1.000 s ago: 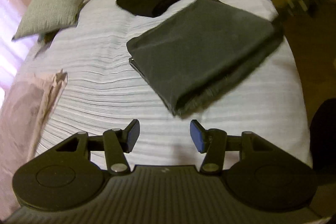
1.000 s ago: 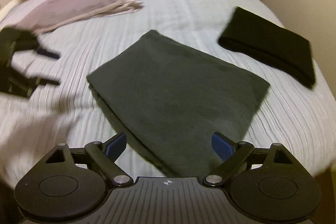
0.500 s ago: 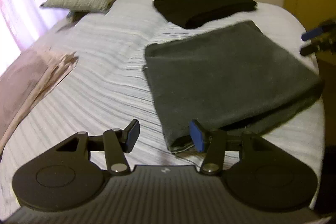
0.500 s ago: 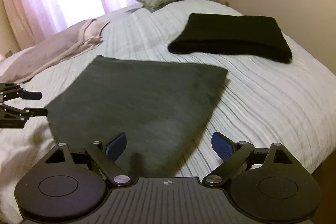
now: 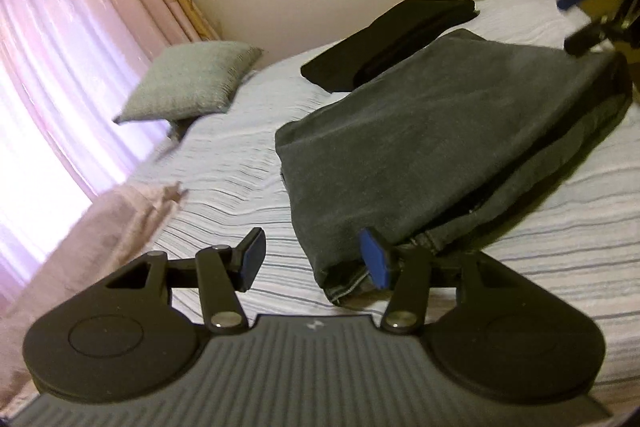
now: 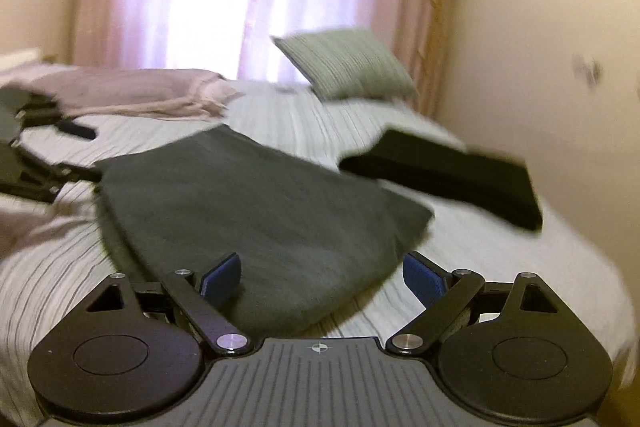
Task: Fold clothes
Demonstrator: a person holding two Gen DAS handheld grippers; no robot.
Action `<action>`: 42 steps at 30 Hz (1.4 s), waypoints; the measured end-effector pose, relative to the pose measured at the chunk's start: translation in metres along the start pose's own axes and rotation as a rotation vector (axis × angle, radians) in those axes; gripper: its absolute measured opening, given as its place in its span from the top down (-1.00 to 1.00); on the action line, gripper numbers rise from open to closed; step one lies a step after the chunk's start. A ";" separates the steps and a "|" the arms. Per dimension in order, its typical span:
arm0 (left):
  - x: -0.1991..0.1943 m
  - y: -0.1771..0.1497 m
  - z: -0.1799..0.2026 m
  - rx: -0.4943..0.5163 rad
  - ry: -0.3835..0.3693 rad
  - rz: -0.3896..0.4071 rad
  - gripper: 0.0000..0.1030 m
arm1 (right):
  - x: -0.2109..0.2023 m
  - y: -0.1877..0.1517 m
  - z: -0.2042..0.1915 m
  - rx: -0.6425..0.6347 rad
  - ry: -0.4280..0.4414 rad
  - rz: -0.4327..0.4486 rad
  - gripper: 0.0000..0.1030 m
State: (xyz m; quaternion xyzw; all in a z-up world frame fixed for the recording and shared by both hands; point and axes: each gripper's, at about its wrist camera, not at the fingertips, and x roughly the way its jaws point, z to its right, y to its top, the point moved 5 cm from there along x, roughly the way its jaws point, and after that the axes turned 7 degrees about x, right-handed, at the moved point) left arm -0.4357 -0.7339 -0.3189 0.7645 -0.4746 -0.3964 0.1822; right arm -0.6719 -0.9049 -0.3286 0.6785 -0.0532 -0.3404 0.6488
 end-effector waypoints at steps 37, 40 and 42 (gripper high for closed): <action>0.014 -0.021 0.045 0.709 0.000 0.059 0.01 | 0.040 -0.032 -0.126 -0.617 0.062 -0.144 -0.31; 0.024 -0.025 0.042 0.729 -0.038 0.076 0.08 | 0.050 -0.036 -0.125 -0.607 0.057 -0.161 0.21; 0.030 -0.024 0.037 0.701 -0.060 0.080 0.28 | 0.055 -0.033 -0.120 -0.550 0.064 -0.162 0.34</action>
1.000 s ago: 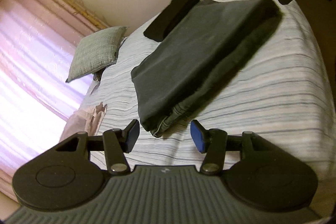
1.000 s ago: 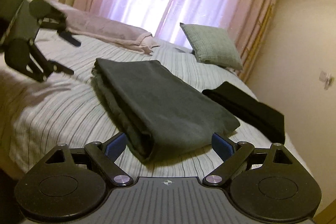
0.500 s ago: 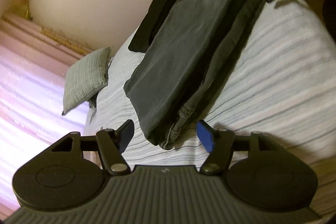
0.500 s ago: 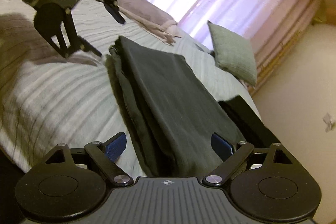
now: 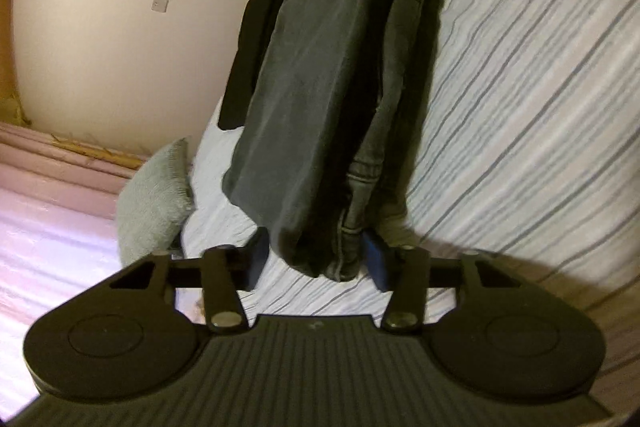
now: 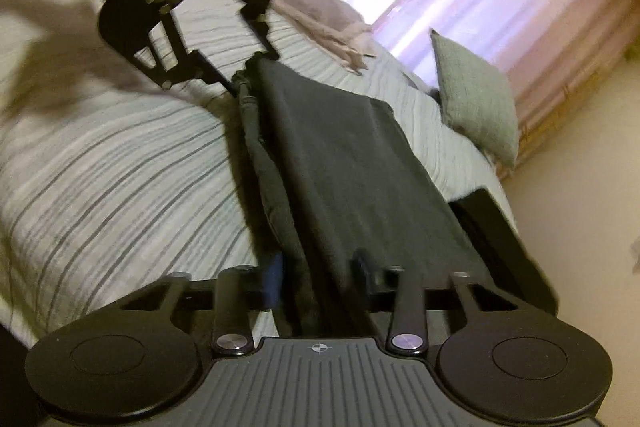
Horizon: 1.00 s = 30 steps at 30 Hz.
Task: Fold clothes
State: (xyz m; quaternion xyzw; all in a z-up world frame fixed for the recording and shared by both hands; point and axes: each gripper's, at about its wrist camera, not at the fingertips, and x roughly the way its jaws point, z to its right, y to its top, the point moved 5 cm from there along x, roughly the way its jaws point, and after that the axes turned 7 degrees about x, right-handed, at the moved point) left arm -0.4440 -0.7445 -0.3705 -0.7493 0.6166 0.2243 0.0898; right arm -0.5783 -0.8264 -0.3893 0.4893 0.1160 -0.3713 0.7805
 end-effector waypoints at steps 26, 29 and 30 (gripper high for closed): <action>0.014 -0.015 -0.006 -0.056 0.014 -0.034 0.17 | -0.015 0.005 -0.012 -0.073 -0.070 0.023 -0.41; 0.004 -0.019 -0.008 -0.089 0.028 -0.032 0.13 | -0.016 -0.001 -0.016 -0.121 -0.052 -0.003 -0.40; 0.001 -0.019 -0.008 -0.090 0.037 -0.031 0.11 | -0.014 -0.003 -0.016 -0.128 -0.051 -0.018 -0.40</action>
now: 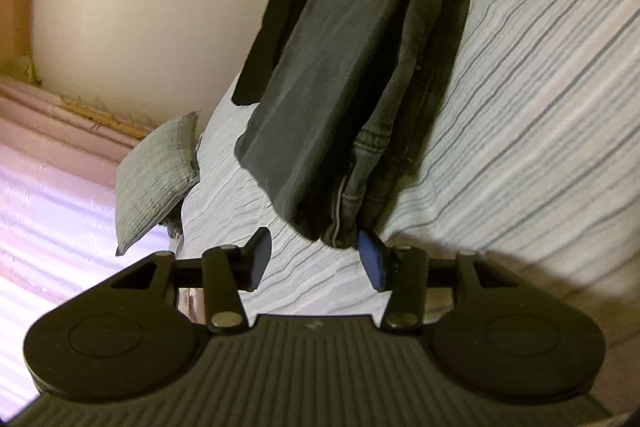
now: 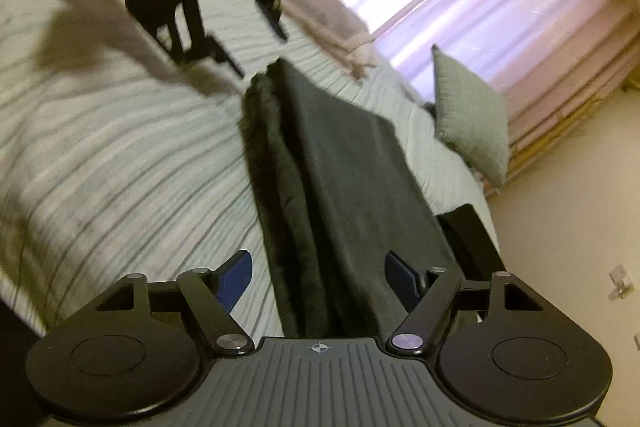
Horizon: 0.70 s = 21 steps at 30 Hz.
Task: Fold clothes
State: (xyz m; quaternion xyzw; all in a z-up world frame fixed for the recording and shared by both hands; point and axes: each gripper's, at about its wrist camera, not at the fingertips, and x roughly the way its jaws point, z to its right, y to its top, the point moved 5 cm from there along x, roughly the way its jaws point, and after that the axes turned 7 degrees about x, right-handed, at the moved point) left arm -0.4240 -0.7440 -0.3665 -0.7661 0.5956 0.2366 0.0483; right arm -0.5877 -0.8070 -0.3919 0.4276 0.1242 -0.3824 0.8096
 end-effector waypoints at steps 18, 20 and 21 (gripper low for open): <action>-0.001 0.030 0.020 0.124 0.074 0.033 -0.24 | 0.015 0.012 0.039 -0.008 0.022 -0.037 0.61; 0.001 0.036 0.020 0.136 0.092 0.036 -0.25 | 0.011 0.013 0.048 0.022 0.029 -0.036 0.62; 0.003 0.039 0.020 0.143 0.101 0.037 -0.26 | 0.008 0.011 0.051 0.036 0.034 -0.037 0.61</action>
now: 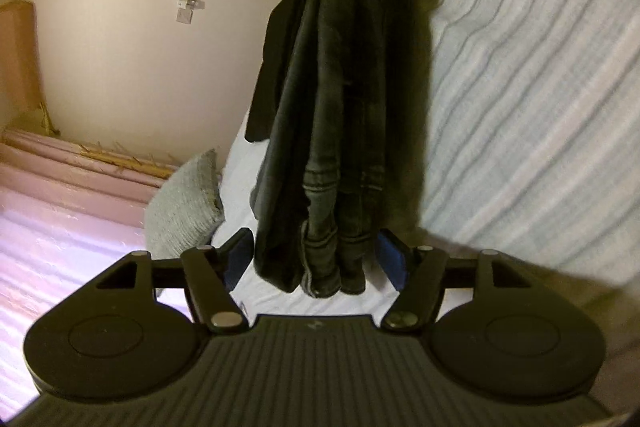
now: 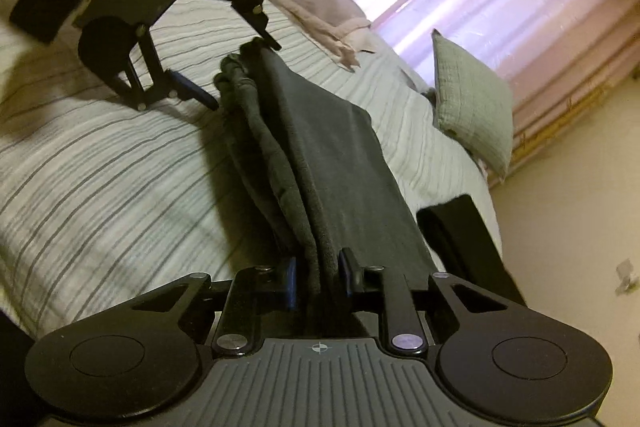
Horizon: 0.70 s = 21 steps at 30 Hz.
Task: Fold clothes
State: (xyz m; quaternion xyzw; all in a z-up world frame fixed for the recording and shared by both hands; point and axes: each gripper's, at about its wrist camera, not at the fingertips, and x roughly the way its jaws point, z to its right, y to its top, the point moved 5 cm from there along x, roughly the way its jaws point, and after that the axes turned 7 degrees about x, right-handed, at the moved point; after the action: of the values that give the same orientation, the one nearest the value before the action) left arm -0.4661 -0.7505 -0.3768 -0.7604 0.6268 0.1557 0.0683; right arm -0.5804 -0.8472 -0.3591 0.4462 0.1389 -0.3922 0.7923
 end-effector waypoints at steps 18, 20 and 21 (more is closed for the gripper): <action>-0.016 0.025 -0.024 -0.120 -0.137 -0.038 0.29 | 0.000 -0.065 -0.030 -0.197 -0.141 0.005 0.06; -0.019 0.028 -0.029 -0.122 -0.151 -0.043 0.30 | 0.003 -0.071 -0.024 -0.217 -0.148 0.000 0.07; -0.021 0.029 -0.032 -0.128 -0.161 -0.045 0.32 | 0.004 -0.074 -0.020 -0.223 -0.149 -0.001 0.17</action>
State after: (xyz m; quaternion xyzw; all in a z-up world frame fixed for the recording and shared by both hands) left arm -0.4932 -0.7462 -0.3373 -0.7623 0.5907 0.2542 0.0731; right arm -0.6302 -0.8550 -0.4171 0.3251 0.1226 -0.4070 0.8448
